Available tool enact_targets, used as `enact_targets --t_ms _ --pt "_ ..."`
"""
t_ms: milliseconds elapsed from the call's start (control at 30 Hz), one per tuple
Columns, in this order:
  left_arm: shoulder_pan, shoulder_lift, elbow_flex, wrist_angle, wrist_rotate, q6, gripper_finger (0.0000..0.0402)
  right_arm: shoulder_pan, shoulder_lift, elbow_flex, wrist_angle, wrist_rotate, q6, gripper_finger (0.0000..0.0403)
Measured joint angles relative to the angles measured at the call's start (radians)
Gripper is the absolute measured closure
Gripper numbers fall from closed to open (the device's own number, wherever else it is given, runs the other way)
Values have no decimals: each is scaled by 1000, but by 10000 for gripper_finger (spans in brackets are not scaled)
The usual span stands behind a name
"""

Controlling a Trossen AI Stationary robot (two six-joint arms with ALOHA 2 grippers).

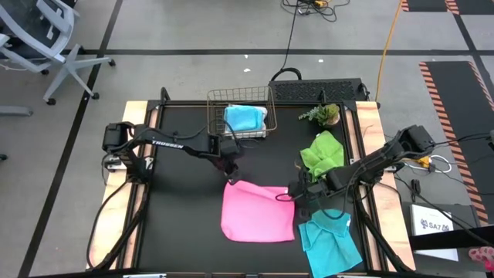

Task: Fold microfiber towels
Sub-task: Fold the pink microfiber cloth

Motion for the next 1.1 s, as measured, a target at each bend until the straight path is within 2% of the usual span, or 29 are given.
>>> enact_targets --t_ms 133,267,500,733,833,1033,1100 --pt "2 0 0 6 -1 -7 259 40 81 0 11 -3 -4 403" --pt "2 2 0 42 8 -8 253 55 132 4 41 4 2 403" --pt "-2 77 1 124 114 -10 252 55 138 2 42 97 -4 403" --pt "-5 185 1 147 133 -14 252 55 141 1 49 103 -4 403" --pt "-4 191 1 153 211 -20 253 55 142 1 42 103 -4 403" --pt "-19 153 0 166 592 -42 278 49 141 -12 45 103 -7 403" --pt "-37 148 3 174 677 -51 291 47 141 -19 47 101 -7 403"
